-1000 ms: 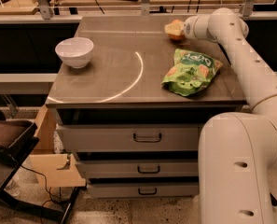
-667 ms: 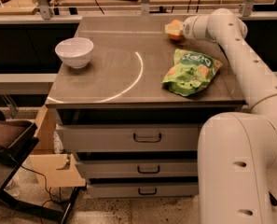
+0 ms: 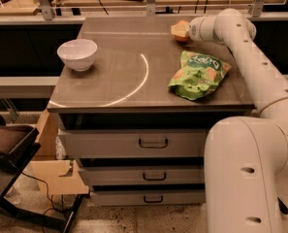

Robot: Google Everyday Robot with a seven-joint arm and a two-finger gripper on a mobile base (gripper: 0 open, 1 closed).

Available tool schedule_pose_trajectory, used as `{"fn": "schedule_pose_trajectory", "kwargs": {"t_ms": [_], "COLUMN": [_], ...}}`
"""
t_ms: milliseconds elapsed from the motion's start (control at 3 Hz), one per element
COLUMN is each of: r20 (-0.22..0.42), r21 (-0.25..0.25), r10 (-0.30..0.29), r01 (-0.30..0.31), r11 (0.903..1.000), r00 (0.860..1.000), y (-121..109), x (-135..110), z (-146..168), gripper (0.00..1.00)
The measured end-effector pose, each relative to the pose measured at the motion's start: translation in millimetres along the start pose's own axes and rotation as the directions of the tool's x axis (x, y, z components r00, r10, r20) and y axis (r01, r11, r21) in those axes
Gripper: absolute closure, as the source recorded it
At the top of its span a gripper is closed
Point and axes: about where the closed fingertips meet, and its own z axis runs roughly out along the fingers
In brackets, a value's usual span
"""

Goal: Move orange near white bowl

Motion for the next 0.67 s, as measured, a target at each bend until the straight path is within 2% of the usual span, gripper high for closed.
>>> {"fn": "schedule_pose_trajectory", "kwargs": {"t_ms": [667], "r20": [0.001], "r21": [0.002], "r10": [-0.001], "r01": [0.001], "r11": [1.0], "r00": [1.0], "y": [-0.2], "x": [-1.1], "z": [-0.9], "gripper": [1.0]}}
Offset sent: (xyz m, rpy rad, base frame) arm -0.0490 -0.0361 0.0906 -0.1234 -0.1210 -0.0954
